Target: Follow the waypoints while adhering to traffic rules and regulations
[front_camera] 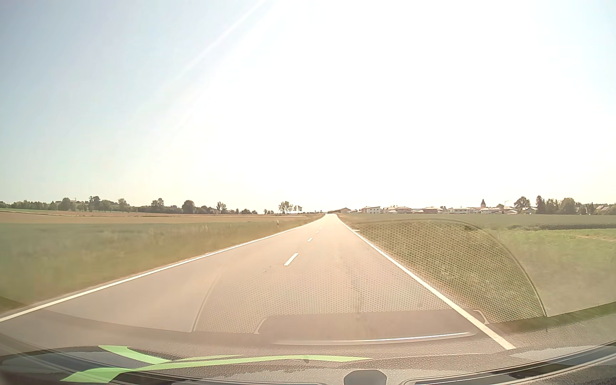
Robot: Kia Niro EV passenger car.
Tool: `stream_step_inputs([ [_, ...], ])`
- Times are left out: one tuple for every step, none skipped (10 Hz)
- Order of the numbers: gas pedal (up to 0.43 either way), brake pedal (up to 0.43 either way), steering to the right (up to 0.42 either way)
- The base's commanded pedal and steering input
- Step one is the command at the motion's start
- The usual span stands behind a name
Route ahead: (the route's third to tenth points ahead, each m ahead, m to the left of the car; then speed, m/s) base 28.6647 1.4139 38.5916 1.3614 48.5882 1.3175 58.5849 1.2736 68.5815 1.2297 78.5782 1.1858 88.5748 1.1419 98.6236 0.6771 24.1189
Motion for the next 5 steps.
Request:
stream_step_inputs([
  [0.177,0.0,-0.003],
  [0.177,0.0,-0.001],
  [0.177,0.0,-0.002],
  [0.177,0.0,-0.001],
  [0.169,0.0,-0.001],
])
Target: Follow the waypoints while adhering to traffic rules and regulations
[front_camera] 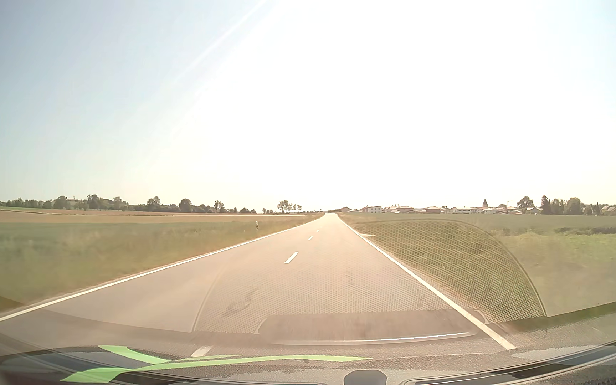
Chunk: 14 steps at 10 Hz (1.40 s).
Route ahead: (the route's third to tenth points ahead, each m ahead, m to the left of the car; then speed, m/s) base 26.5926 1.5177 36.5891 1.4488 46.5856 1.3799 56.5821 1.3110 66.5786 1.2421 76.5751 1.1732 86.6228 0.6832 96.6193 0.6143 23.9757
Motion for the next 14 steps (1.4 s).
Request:
stream_step_inputs([
  [0.157,0.0,-0.001],
  [0.157,0.0,-0.002],
  [0.157,0.0,-0.001],
  [0.157,0.0,-0.001],
  [0.169,0.0,-0.001],
  [0.177,0.0,-0.001],
  [0.189,0.0,-0.002],
  [0.189,0.0,-0.001],
  [0.197,0.0,-0.001],
  [0.197,0.0,-0.001],
  [0.197,0.0,-0.001],
  [0.197,0.0,-0.001],
  [0.197,0.0,-0.001],
  [0.197,0.0,-0.001],
])
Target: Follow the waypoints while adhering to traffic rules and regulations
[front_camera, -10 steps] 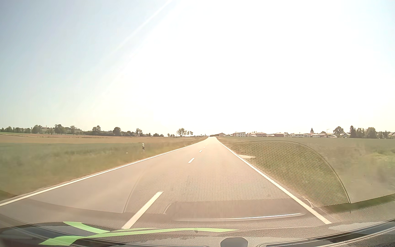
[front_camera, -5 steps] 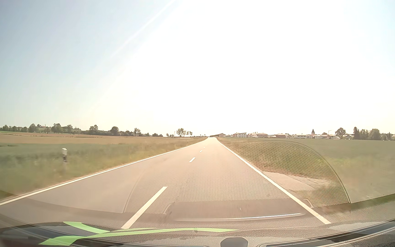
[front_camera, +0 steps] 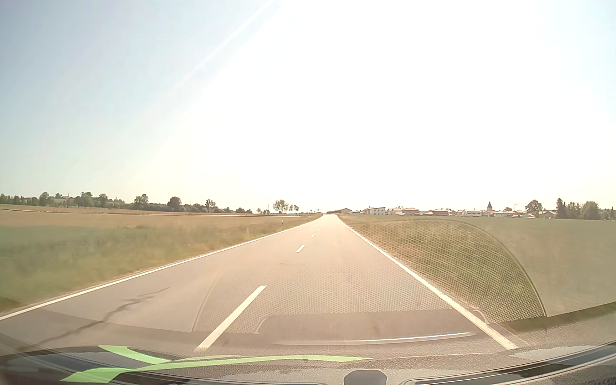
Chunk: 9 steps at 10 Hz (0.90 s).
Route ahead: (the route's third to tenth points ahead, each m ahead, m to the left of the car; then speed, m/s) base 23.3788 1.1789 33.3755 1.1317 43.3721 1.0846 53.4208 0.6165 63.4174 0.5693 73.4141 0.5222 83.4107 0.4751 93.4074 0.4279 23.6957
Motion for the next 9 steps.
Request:
stream_step_inputs([
  [0.197,0.0,-0.001],
  [0.197,0.0,-0.001],
  [0.197,0.0,-0.001],
  [0.209,0.0,-0.001],
  [0.22,0.0,-0.001],
  [0.228,0.0,-0.001],
  [0.248,0.0,-0.001],
  [0.26,0.0,-0.001],
  [0.26,0.0,-0.001],
])
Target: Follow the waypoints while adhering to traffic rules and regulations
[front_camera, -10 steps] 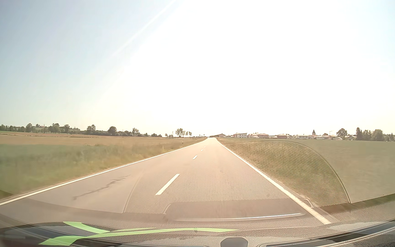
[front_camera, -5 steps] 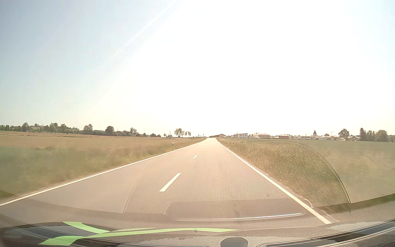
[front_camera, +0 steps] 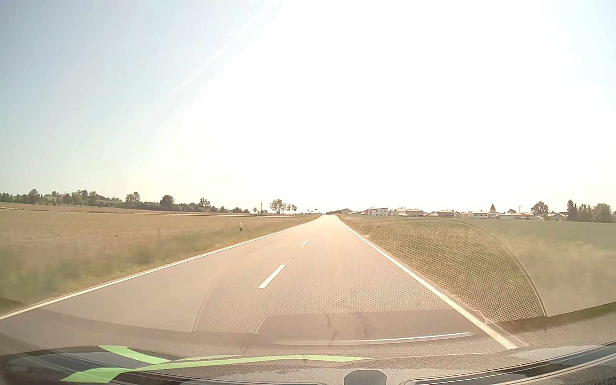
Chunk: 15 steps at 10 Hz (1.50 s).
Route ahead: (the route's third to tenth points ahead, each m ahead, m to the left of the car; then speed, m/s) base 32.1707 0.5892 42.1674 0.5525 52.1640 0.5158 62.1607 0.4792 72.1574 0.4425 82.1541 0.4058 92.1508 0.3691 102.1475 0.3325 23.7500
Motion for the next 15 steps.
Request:
stream_step_inputs([
  [0.26,0.0,-0.001],
  [0.228,0.0,-0.001],
  [0.209,0.0,-0.001],
  [0.209,0.0,-0.001],
  [0.209,0.0,-0.001],
  [0.209,0.0,-0.001],
  [0.22,0.0,-0.001],
  [0.228,0.0,-0.001],
  [0.24,0.0,-0.001],
  [0.24,0.0,-0.001],
  [0.24,0.0,-0.001],
  [0.22,0.0,-0.001],
  [0.22,0.0,-0.001],
  [0.209,0.0,-0.001],
  [0.22,0.0,-0.001],
])
